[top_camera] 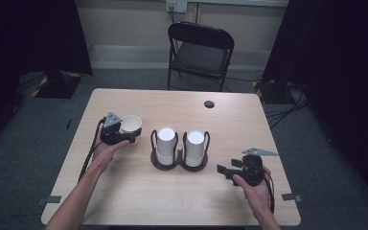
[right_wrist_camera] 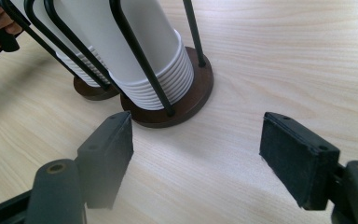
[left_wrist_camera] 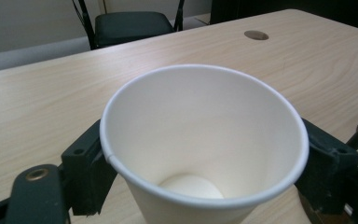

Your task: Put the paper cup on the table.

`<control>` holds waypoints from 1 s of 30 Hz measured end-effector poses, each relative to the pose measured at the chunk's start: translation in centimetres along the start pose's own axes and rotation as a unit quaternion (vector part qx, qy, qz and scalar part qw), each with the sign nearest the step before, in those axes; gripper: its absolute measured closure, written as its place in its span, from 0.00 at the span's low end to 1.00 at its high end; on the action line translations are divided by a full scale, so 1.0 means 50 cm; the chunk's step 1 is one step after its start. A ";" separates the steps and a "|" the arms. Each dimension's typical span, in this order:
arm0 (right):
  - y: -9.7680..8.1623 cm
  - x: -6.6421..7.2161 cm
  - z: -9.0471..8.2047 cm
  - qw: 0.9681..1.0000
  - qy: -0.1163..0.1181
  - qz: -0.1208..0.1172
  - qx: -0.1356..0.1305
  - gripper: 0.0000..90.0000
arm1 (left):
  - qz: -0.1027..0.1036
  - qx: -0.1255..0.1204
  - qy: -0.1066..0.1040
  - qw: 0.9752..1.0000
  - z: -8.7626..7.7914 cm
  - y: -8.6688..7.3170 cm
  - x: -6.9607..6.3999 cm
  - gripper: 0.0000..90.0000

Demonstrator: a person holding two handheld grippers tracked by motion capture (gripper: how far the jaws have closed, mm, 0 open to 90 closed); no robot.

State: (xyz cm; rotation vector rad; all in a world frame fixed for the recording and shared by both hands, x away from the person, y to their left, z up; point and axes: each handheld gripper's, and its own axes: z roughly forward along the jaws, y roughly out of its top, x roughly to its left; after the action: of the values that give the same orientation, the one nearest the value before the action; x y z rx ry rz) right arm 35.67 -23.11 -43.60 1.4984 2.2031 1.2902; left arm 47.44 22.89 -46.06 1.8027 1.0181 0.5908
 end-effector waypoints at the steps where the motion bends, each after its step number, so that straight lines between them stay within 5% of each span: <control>1: 0.000 -0.001 0.001 1.000 0.000 0.000 0.000 0.28 | -0.003 -0.002 -0.003 1.000 0.003 -0.001 -0.001 0.24; 9: -0.001 -0.001 0.000 1.000 -0.002 -0.001 0.000 0.28 | 0.013 0.020 0.008 1.000 0.008 -0.009 -0.001 0.23; 18: -0.001 0.000 0.001 1.000 -0.002 -0.002 0.000 0.28 | 0.010 0.029 0.000 1.000 0.010 -0.014 -0.003 0.17; 30: -0.001 -0.001 0.001 1.000 -0.003 -0.002 0.001 0.28 | 0.002 0.041 0.019 0.999 -0.008 -0.016 -0.002 0.17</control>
State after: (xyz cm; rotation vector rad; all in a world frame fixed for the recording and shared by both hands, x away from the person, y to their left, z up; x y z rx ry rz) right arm 35.70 -23.14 -43.70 1.4963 2.2029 1.2819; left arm 46.79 23.17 -46.59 1.8720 1.0778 0.5952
